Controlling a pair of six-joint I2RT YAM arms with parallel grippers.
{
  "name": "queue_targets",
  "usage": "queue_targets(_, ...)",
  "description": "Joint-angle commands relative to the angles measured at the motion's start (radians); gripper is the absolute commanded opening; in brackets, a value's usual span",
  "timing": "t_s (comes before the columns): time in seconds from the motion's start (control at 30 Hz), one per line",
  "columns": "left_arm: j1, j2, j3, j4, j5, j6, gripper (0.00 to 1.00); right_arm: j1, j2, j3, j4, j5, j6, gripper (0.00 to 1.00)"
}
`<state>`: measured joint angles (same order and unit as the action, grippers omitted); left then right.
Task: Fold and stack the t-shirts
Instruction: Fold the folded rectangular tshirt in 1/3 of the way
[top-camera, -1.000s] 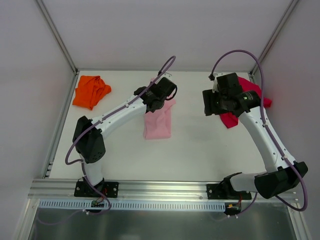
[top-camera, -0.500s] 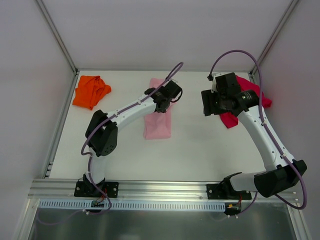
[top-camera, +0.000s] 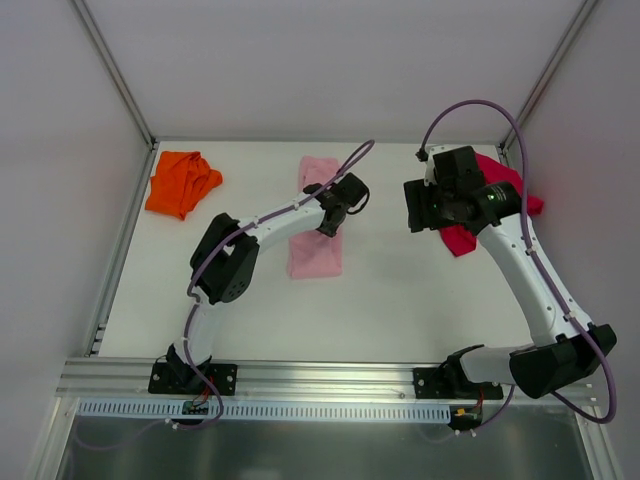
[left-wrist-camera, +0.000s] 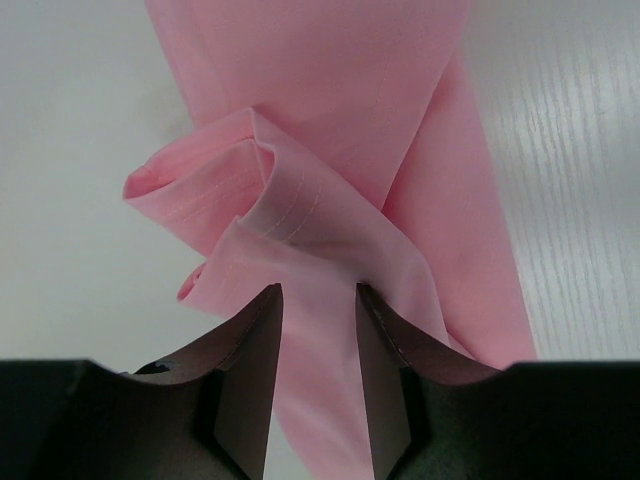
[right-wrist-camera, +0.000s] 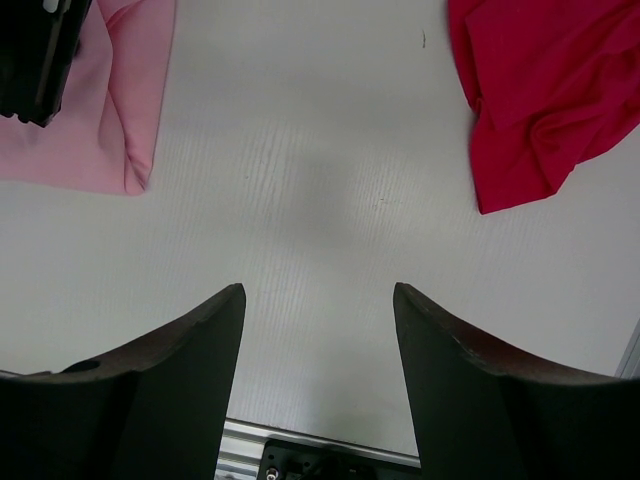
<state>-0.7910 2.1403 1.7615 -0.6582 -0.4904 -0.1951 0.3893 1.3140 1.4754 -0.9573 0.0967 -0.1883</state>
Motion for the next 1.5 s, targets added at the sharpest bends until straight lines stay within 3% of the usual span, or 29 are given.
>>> queue_targets(0.0,0.003,0.004,0.052,0.038,-0.007,-0.009,0.36,0.011,-0.027,0.000,0.005,-0.006,-0.014,0.65)
queue_targets(0.67,0.018,0.121,0.145,0.071,0.138,-0.035,0.38,0.025,-0.058,0.019,-0.047,0.014,-0.033,0.66)
queue_targets(0.9,0.016,0.092,0.136,0.089,0.141,-0.043,0.36,0.040,-0.068,0.005,-0.063,0.011,-0.033,0.66)
queue_targets(1.0,0.018,-0.034,0.024,0.155,0.079,-0.061,0.38,0.043,-0.073,-0.012,-0.054,0.012,-0.034,0.66)
queue_targets(1.1,0.013,-0.135,-0.042,0.131,0.066,-0.101,0.39,0.045,-0.068,-0.010,-0.044,0.011,-0.033,0.66)
queue_targets(1.2,-0.017,-0.233,-0.137,0.103,-0.035,-0.132,0.38,0.045,-0.058,-0.004,-0.031,0.000,-0.033,0.66)
queue_targets(1.27,-0.037,-0.331,-0.250,0.158,-0.013,-0.127,0.38,0.048,-0.045,-0.003,-0.020,-0.009,-0.033,0.66)
queue_targets(1.47,-0.085,-0.393,-0.375,0.072,-0.017,-0.132,0.37,0.065,-0.010,0.011,-0.001,-0.026,-0.033,0.66)
